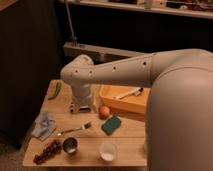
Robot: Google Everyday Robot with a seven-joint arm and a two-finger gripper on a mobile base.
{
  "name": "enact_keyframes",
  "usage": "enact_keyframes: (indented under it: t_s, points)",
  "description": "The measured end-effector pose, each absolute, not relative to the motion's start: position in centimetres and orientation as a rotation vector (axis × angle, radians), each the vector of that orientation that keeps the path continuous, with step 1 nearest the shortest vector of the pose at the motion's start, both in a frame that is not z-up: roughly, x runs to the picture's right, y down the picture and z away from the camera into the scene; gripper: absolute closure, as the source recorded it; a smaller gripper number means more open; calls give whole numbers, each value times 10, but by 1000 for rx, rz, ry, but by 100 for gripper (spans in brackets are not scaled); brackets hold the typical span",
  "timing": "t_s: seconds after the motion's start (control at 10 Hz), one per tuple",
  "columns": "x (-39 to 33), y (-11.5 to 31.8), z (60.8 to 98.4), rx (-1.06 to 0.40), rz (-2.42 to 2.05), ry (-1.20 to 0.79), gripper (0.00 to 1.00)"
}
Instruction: Place apple in metal cup
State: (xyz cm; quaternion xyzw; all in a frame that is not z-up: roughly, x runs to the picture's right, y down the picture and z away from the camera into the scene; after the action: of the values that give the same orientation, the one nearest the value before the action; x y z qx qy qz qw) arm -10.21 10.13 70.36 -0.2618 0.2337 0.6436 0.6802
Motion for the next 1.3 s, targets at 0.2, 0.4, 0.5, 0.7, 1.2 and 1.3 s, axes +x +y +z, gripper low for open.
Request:
enact_keyframes:
  t_s: [0.2,0.4,0.5,0.7,1.2,1.3]
  points:
    - [-99,98,705,-588,1456,512,35]
    - [-91,85,713,-583,1471,496,35]
    - [-82,73,721,-577,1481,479,35]
    - [-67,53,730,-552,1492,443,35]
    - [-44,43,746,-575,1500,413,35]
    - [-40,44,748,-576,1510,413,35]
